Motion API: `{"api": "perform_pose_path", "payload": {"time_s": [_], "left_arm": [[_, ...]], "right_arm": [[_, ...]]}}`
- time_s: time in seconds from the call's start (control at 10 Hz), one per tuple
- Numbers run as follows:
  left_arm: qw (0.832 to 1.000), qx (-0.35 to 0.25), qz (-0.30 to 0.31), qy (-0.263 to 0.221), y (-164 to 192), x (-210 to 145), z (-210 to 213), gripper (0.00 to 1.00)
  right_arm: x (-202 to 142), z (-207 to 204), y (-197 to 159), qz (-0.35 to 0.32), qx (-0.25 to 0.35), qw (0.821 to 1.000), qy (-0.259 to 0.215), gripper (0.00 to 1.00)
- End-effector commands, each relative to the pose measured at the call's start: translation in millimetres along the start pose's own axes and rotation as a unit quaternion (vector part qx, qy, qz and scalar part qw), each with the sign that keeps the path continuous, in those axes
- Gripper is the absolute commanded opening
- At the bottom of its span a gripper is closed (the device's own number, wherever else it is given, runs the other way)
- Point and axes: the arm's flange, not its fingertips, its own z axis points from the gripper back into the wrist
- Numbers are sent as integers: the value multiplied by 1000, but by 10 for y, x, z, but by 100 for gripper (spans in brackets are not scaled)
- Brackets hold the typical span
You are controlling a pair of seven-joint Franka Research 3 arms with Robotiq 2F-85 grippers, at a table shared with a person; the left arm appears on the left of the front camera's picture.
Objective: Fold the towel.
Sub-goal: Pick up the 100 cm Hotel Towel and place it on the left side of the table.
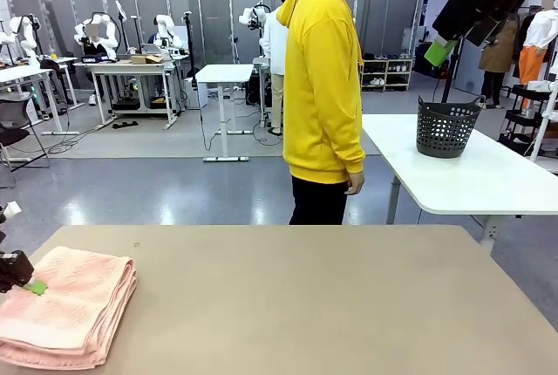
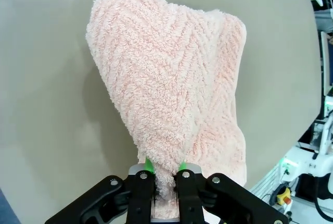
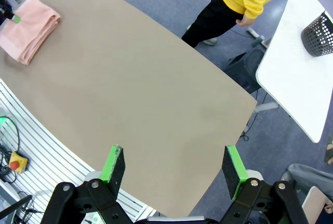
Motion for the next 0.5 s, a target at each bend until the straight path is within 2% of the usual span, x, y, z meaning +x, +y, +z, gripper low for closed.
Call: {"api": "perform_pose_path", "payload": {"time_s": [0.0, 0.1, 0.2, 0.3, 0.4], "left_arm": [[1000, 13, 13, -8, 37, 110, 40, 51], [1000, 22, 17, -5, 24, 110, 81, 51], [999, 28, 21, -4, 8, 115, 106, 88], [999, 30, 21, -4, -16, 119, 114, 55], [999, 49, 24, -5, -30, 131, 107, 100]], "right_arm": [[-1, 6, 4, -2, -3, 1000, 3, 94], [-1, 6, 4, -2, -3, 1000, 3, 94], [-1, 6, 4, -2, -3, 1000, 3, 94], [-1, 6, 4, -2, -3, 1000, 3, 94], [-1, 6, 4, -2, -3, 1000, 3, 94]]}}
